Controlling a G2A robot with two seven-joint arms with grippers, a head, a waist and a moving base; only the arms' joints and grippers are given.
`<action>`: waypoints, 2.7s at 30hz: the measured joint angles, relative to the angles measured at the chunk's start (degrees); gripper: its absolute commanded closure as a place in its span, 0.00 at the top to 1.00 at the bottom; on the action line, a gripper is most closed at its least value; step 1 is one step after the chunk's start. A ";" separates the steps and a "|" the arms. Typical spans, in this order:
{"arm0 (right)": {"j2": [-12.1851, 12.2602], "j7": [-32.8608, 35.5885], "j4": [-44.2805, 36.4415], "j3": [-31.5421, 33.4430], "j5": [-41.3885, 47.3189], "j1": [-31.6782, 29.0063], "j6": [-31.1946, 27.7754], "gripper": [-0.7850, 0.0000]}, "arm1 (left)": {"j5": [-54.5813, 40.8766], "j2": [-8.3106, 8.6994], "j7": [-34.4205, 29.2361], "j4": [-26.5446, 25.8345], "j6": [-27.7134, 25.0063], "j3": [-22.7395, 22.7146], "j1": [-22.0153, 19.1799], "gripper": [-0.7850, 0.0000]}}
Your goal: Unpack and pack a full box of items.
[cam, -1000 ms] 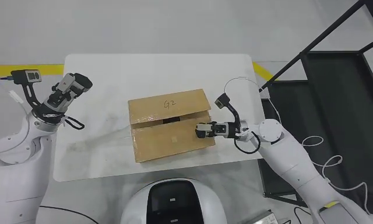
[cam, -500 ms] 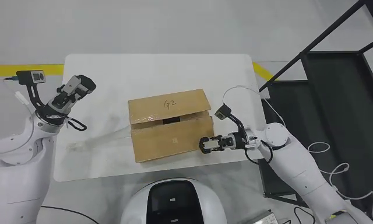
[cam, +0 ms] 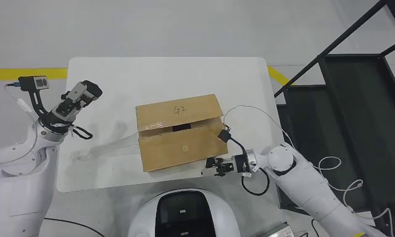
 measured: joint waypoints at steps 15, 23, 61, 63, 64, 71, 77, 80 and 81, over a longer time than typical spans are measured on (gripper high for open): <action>-0.67 -6.09 -1.90 -1.40 -3.69 1.09 -1.22 1.00 | 0.26 0.20 0.88 -1.32 -0.02 -1.46 1.92 1.00; 1.00 4.31 -9.32 2.39 0.00 -1.21 0.58 1.00 | 0.71 0.24 1.28 -1.82 0.03 -1.69 2.66 1.00; 3.67 2.20 -8.74 31.64 29.78 -11.36 -6.90 1.00 | -10.67 3.32 -44.93 0.23 20.07 18.40 2.26 1.00; 3.62 2.38 -8.75 31.79 29.89 -11.84 -7.03 1.00 | -10.03 3.71 -44.93 0.74 20.84 20.63 1.34 1.00; 3.59 2.44 -8.79 31.81 29.90 -12.01 -7.05 1.00 | -9.90 3.88 -44.93 0.90 20.96 21.51 0.96 1.00; 3.41 2.92 -8.97 31.97 29.57 -12.65 -6.94 1.00 | -8.99 5.44 -44.93 2.21 21.51 27.72 -1.91 1.00; 3.30 3.50 -8.92 31.98 28.89 -12.68 -6.47 1.00 | -7.36 6.38 -44.76 4.59 19.49 28.44 -3.76 1.00; 3.24 3.67 -8.88 31.98 28.71 -12.52 -6.28 1.00 | -6.74 6.60 -42.96 5.17 17.14 26.83 -3.89 1.00; 3.23 3.74 -8.88 32.01 28.68 -12.44 -6.24 1.00 | -6.52 6.70 -42.39 5.15 16.67 26.31 -3.82 1.00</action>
